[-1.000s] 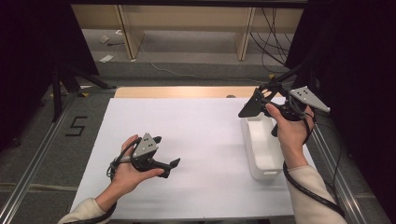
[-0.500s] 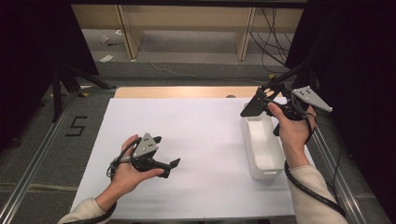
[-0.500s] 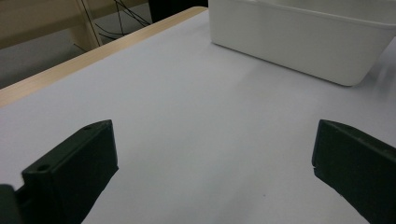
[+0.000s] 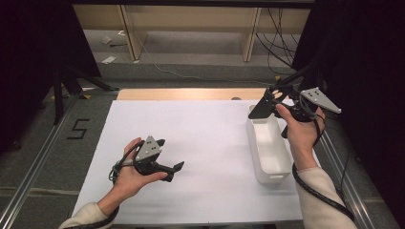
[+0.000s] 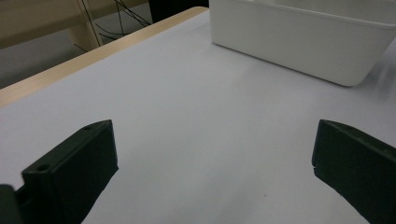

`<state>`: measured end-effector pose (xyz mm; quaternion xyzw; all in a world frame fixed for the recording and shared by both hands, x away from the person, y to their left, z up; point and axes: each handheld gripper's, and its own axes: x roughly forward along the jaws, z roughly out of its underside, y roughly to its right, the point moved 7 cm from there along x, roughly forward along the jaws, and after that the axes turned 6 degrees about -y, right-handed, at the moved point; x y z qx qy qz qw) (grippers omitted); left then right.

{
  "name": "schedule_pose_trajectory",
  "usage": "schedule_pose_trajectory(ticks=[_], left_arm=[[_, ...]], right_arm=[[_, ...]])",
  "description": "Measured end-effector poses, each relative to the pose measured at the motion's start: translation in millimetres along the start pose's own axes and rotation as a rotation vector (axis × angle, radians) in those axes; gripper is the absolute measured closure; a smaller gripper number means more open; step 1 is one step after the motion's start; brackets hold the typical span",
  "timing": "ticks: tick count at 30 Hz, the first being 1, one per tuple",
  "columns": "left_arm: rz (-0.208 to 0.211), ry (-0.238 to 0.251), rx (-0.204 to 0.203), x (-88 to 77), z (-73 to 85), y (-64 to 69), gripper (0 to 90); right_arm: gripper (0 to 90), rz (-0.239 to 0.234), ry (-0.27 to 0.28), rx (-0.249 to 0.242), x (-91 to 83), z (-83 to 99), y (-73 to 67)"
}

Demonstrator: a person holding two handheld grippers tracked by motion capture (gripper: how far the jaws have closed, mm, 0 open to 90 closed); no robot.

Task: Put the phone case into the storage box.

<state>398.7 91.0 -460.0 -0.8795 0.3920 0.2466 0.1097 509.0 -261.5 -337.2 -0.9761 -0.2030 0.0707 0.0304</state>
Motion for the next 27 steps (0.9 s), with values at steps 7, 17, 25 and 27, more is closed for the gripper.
schedule_pose_trajectory(ticks=[7, 17, 25, 27], left_arm=[[0.001, 0.001, 0.001, 0.0, -0.2, 0.1, 0.0], [0.001, 0.001, 0.000, 0.0, -0.5, 0.6, 0.0], [0.001, -0.001, 0.000, -0.1, -0.5, 0.6, 0.0], [0.001, 0.000, 0.000, -0.1, -0.6, 0.8, 0.0]], right_arm=[[15.8, 0.010, -0.004, -0.002, 1.6, 0.0, 3.4], [15.8, 0.017, -0.009, 0.000, 3.3, 0.2, 7.3], [15.8, 0.020, -0.021, -0.002, 5.9, 1.6, 8.9], [15.8, 0.022, -0.027, -0.002, 6.9, 1.9, 9.3]])
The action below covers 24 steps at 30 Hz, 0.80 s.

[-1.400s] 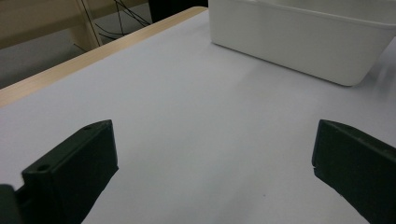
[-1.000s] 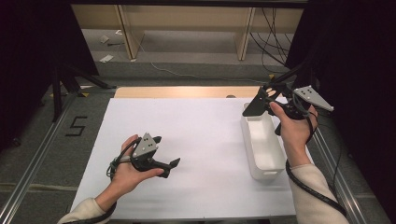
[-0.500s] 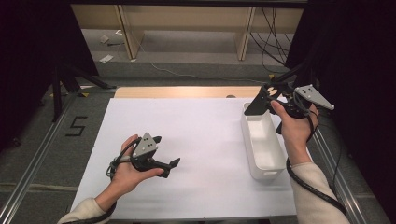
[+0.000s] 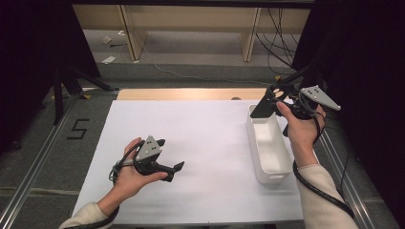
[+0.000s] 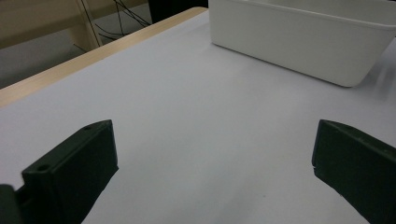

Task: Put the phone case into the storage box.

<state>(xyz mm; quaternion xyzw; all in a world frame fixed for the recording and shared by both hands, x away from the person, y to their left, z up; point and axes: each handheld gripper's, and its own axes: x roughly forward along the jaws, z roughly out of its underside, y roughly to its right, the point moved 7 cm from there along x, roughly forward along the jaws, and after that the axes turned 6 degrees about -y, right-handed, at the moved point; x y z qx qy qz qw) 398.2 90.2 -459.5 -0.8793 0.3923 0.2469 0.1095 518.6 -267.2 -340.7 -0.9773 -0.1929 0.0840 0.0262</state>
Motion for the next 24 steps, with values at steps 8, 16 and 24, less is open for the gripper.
schedule_pose_trajectory(ticks=[8, 16, 24], left_arm=[[0.000, 0.001, -0.002, -0.1, -0.1, -0.1, 0.0], [0.000, 0.003, -0.003, -0.3, -0.3, -0.1, 0.0], [0.000, 0.002, -0.003, -0.1, -0.2, -0.2, 0.0]], right_arm=[[15.8, 0.010, -0.008, -0.005, 5.8, 0.6, 1.9], [15.8, 0.021, -0.030, -0.012, 10.4, 3.4, 4.7], [15.8, 0.034, -0.049, -0.021, 14.3, 2.9, 9.7]])
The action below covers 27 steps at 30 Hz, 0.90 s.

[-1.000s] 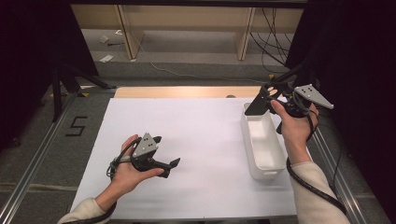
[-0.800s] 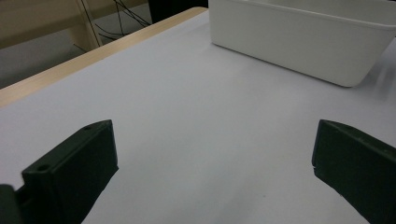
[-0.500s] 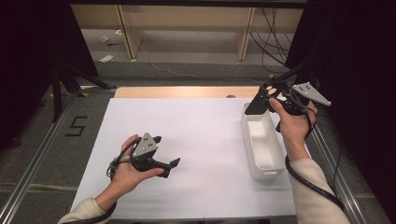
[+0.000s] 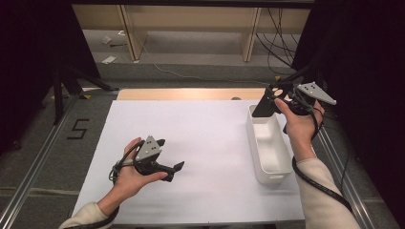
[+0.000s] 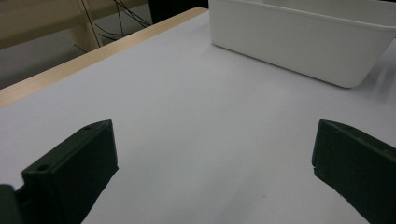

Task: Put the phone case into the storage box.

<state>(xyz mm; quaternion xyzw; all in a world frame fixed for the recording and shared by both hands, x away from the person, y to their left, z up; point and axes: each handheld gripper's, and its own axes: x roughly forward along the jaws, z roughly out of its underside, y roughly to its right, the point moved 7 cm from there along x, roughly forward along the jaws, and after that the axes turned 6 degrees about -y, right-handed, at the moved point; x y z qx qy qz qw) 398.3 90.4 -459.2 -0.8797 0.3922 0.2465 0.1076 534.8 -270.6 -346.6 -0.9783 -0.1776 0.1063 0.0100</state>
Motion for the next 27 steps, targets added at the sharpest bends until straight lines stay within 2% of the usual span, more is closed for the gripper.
schedule_pose_trajectory(ticks=[27], left_arm=[[-0.004, 0.003, 0.000, -0.5, -0.6, -0.2, 0.0]], right_arm=[[15.8, 0.010, -0.048, -0.016, 14.2, 2.7, 2.4]])
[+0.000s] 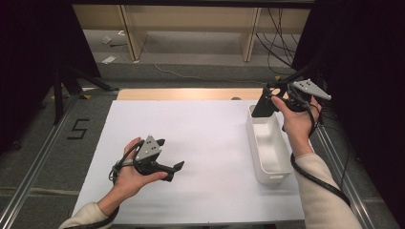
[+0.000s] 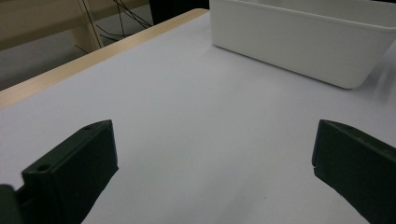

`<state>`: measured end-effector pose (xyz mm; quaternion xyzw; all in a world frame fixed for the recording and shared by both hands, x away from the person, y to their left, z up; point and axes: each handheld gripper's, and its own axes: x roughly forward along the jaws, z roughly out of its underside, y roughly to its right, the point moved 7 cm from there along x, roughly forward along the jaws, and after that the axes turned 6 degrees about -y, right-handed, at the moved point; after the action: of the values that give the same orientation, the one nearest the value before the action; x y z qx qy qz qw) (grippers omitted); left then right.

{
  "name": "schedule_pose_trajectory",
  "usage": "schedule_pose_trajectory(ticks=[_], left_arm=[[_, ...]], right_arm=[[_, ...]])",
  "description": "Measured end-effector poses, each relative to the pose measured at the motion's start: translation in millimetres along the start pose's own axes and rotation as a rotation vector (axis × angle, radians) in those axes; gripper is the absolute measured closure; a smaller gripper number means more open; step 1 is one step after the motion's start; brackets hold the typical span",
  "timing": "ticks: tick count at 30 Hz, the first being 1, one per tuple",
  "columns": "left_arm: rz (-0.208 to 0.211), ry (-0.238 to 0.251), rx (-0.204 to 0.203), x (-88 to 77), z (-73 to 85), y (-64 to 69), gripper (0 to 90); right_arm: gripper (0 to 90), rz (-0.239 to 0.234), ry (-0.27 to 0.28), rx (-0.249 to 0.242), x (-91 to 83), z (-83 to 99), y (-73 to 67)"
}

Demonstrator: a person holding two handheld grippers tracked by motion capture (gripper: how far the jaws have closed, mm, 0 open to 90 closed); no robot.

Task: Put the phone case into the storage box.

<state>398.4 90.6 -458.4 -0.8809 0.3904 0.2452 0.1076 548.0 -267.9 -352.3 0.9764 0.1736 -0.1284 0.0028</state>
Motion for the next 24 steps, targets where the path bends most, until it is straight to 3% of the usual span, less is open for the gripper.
schedule_pose_trajectory(ticks=[24], left_arm=[[0.003, 0.000, 0.000, 0.1, -0.1, 0.0, 0.0]], right_arm=[[15.8, 0.018, -0.068, -0.008, 15.8, 5.1, 5.4]])
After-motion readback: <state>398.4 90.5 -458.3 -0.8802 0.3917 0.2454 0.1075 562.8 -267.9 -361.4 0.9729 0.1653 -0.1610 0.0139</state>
